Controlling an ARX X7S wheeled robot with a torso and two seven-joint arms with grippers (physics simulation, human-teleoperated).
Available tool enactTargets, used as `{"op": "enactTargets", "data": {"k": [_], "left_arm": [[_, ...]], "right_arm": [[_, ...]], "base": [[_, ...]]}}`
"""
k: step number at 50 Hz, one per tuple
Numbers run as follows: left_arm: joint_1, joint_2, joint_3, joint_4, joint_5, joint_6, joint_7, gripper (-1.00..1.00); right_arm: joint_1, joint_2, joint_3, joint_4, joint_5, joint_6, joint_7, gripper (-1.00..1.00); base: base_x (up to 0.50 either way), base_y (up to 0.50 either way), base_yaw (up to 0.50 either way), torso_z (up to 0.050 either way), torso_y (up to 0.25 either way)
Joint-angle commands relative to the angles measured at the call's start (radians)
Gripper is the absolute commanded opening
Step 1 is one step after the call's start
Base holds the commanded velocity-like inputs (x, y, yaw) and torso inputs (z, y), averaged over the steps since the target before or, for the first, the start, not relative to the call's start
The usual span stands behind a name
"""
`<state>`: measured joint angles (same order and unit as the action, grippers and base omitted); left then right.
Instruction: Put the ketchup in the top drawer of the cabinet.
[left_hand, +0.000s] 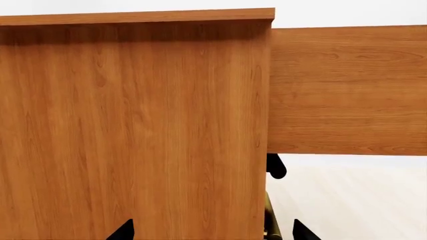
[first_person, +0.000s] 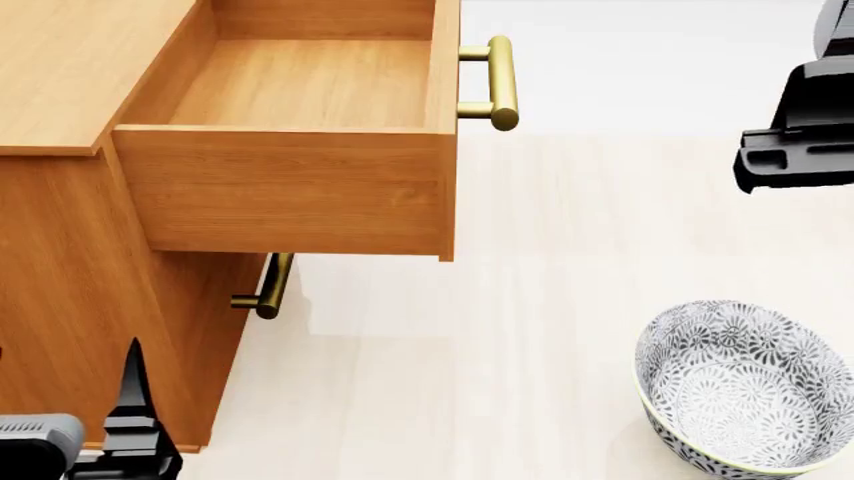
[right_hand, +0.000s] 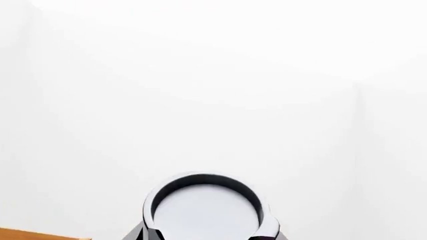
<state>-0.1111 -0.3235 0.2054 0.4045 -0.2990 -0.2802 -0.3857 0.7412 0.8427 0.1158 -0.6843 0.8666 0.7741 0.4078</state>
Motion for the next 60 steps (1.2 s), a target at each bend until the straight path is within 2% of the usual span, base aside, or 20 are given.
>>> {"op": "enactTargets", "data": {"k": [1, 18, 33, 51, 60], "left_arm": [[-0.001, -0.001, 0.002, 0.001, -0.004, 0.000, -0.004, 1.00], [-0.001, -0.001, 0.004, -0.019, -0.011, 0.018, -0.001, 1.00], [0.001, -0.006, 0.007, -0.014, -0.020, 0.016, -0.003, 1.00], [-0.001, -0.012, 0.014, -0.004, -0.022, 0.009, -0.009, 1.00], [-0.005, -0.015, 0.013, -0.008, -0.026, 0.008, -0.010, 1.00]], "right_arm": [[0.178, -0.025, -0.121, 0.069, -0.062, 0.021, -0.043, -1.00], [0.390, -0.122, -0.301, 0.239, -0.165, -0.002, -0.119, -1.00], [0.533, -0.248, -0.437, 0.496, -0.285, -0.099, -0.205, -1.00], [0.691, -0.371, -0.513, 0.802, -0.373, -0.213, -0.289, -1.00], [0.761, -0.411, -0.533, 0.887, -0.394, -0.240, -0.317, -1.00]], "base": [[0.00, 0.00, 0.00, 0.000, 0.000], [0.00, 0.00, 0.00, 0.000, 0.000], [0.00, 0.00, 0.00, 0.000, 0.000], [0.00, 0.00, 0.00, 0.000, 0.001], [0.00, 0.00, 0.00, 0.000, 0.000]]}}
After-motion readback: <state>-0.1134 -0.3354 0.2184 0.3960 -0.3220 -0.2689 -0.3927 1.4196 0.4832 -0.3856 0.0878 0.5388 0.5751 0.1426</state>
